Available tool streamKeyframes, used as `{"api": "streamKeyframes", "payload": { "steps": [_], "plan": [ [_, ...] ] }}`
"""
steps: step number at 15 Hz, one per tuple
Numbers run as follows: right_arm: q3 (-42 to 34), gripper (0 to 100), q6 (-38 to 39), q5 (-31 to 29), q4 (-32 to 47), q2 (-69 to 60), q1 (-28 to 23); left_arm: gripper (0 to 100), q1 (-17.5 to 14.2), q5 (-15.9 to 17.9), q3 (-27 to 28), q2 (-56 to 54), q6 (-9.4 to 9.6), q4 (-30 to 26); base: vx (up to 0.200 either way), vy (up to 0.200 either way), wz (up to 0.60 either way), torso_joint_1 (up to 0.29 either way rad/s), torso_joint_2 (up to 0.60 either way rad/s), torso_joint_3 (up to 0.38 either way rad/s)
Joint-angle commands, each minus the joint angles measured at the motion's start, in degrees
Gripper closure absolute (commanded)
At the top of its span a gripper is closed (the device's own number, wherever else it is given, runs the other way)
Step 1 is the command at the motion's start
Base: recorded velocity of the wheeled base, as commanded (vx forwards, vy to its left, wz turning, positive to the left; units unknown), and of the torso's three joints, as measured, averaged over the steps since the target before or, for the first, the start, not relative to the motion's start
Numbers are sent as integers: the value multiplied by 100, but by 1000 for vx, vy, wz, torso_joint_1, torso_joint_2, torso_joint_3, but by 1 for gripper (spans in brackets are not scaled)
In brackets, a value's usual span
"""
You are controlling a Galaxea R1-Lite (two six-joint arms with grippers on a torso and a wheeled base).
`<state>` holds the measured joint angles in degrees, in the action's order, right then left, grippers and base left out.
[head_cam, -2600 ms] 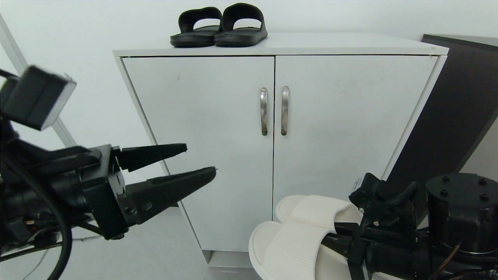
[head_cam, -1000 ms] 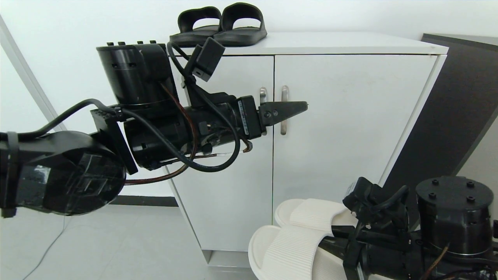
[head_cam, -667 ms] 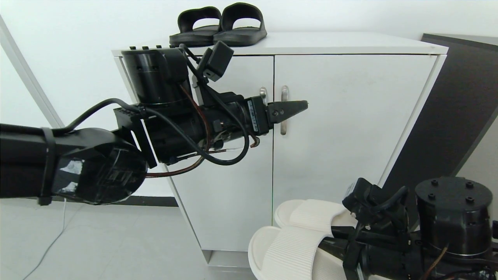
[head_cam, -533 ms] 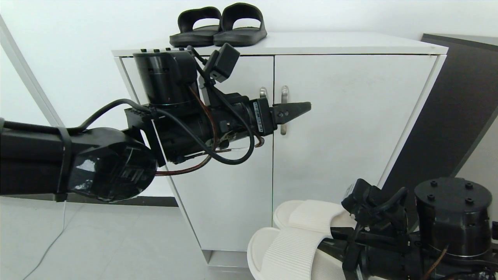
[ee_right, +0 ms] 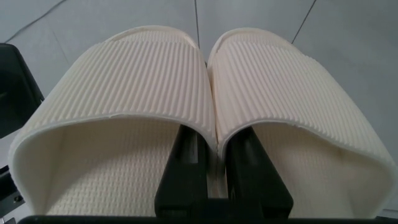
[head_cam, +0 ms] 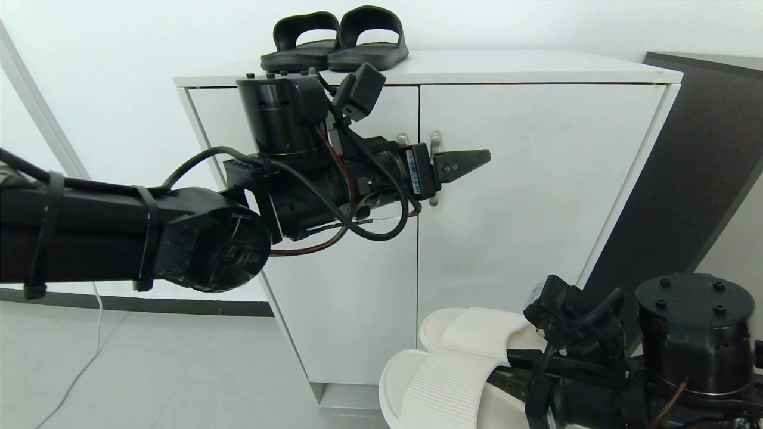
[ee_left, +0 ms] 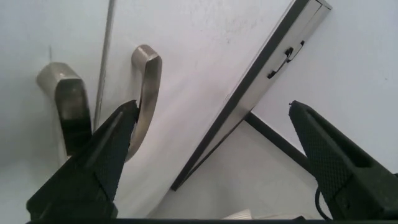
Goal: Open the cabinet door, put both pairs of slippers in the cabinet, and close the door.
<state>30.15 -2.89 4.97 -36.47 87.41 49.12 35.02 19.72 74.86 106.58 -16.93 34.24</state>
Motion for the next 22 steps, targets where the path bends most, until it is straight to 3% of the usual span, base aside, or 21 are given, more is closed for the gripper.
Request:
{"api": "streamKeyframes", "payload": {
  "steps": [1,2,9,16,22],
  "plan": [
    [-9,100,-1,4,0,4,1,0,-4,-12,28,100,-3,-5,0,0,0,0,0,0],
    [-9,100,-1,12,0,4,1,100,4,-4,28,100,-3,-5,0,0,0,0,0,0],
    [-158,100,-89,21,0,-31,45,100,40,-12,-367,-138,-3,30,0,0,0,0,0,0],
    [-730,100,-467,865,0,-514,327,100,303,-21,-1097,-814,6,56,0,0,0,0,0,0],
    [-809,100,-476,900,-53,-532,388,100,338,-21,-1685,-1562,32,56,0,0,0,0,0,0]
  ]
}}
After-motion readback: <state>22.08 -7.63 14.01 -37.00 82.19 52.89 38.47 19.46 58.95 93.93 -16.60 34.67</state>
